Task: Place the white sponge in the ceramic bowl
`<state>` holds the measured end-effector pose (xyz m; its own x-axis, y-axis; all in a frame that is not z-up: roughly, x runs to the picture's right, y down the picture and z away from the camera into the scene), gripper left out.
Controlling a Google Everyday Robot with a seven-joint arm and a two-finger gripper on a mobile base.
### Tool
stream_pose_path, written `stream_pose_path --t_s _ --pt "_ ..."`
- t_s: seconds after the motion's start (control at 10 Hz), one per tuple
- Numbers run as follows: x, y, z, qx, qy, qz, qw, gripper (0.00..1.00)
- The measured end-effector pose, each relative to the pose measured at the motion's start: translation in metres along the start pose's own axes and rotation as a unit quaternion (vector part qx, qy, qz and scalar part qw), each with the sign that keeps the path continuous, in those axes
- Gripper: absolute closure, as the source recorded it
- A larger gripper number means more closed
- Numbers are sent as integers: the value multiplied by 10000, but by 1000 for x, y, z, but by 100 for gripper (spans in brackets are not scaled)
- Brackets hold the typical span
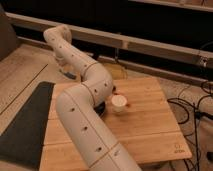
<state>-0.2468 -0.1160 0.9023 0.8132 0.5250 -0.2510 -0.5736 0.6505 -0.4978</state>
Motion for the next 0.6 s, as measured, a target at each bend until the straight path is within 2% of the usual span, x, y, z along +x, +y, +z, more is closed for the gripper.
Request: stream_pose_path --t_s 0.3,0.4,0.6 --pt "5 23 -15 59 -86 53 9999 100" --pt "13 29 -24 170 -158 104 9997 100" --pt "50 36 -41 462 -297 379 9978 100"
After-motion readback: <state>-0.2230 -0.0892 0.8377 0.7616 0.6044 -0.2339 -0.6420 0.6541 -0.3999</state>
